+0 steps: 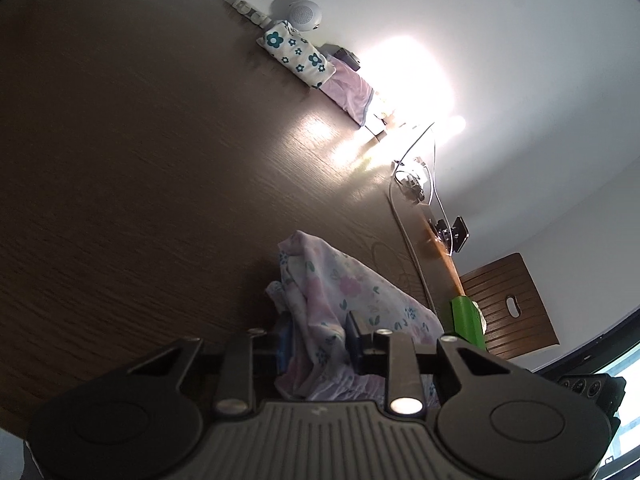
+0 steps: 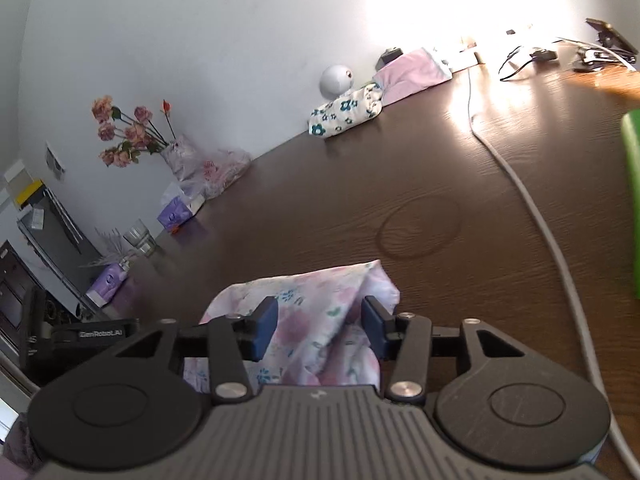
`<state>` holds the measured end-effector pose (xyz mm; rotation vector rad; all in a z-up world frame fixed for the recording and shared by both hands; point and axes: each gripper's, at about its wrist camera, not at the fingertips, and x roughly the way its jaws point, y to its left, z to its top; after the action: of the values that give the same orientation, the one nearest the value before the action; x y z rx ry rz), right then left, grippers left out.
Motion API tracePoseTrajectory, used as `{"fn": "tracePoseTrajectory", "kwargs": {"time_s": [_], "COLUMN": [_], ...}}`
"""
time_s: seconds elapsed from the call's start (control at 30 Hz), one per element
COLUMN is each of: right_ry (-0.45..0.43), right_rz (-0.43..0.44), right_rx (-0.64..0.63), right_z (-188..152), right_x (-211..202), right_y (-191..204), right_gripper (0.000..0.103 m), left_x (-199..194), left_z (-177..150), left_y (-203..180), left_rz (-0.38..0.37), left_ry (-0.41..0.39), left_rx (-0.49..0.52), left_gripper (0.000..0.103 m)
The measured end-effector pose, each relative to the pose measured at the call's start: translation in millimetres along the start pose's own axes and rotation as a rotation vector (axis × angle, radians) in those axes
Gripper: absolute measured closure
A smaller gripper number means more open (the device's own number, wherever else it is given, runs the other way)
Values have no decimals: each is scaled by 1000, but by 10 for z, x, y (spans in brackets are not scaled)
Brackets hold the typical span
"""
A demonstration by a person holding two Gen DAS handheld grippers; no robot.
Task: Fold clothes
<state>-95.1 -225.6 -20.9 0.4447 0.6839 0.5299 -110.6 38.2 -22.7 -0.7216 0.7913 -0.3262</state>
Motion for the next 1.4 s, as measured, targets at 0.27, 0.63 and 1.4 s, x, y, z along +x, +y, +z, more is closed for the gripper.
{"fn": "tracePoseTrajectory", "kwargs": {"time_s": [0.27,0.63,1.4], "right_ry": [-71,-27,-58], "right_rz": [-3,0,-181], "right_rx": [99,159,-22], "right_z": [34,-9,-218], "right_x": [-175,124,-589], "right_y": [-112,-143,181], "right_gripper": [60,98,46], "left_x": [-9,11,-24], "left_z": [-40,-58,-118], "left_y": [-13,-21,-95], "left_rz": [0,-1,24], "left_ry": [-14,-26,-38], "left_rx": [27,47,107], "left_gripper": [77,77,76]}}
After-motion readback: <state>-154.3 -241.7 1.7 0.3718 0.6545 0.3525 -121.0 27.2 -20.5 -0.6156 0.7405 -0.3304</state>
